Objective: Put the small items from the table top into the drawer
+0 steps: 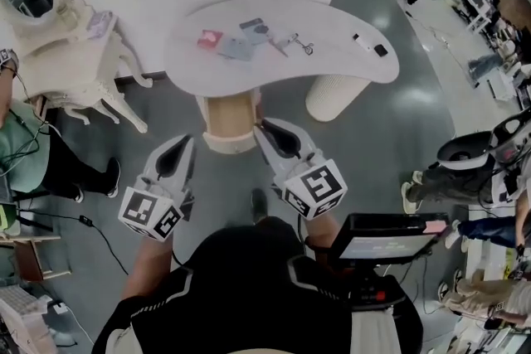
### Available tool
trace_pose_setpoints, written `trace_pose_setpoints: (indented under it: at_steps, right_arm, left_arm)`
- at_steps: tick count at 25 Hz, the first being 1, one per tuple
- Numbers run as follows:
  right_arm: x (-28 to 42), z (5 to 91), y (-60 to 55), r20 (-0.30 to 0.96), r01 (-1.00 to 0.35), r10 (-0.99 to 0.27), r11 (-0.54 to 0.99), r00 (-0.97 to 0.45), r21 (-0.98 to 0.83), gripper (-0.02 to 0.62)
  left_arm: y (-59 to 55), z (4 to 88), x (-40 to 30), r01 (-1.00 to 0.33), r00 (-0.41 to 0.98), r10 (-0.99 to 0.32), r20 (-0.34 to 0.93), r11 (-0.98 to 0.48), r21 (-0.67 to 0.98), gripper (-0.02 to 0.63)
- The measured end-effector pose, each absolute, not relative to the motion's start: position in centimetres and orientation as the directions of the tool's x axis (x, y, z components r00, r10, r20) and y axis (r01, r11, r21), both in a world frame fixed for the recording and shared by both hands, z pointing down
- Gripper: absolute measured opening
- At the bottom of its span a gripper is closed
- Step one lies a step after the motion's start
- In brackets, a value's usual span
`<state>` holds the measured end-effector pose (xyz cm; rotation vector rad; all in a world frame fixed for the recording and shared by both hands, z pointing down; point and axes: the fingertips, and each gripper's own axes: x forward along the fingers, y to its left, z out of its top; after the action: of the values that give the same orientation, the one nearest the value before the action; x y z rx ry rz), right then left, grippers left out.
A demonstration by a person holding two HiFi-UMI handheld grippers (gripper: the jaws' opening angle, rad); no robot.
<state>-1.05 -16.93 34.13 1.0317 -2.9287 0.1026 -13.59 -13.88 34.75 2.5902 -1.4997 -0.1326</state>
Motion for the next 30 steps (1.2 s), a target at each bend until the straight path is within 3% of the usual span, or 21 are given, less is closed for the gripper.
trace_pose_setpoints:
  at_steps: [20,30]
  right_arm:
    - [3.8,33.7,-30.3,0.003,-0.553,-0.554,0.830,-0.832,-0.068,0.044]
    - [1.0,34.5,-33.5,0.020,-0.560,-0.560,0.825,-0.828,-0.073,0.044]
  left_arm:
    - [-27.7,34.3,-7.4,-0.886,0.460,-0.885,0.067,-0.452,0.106,0.000]
    - [-31.4,34.6,-10.7,-0.887,0.450,-0.890,0.080,-0.434,0.159,0.000]
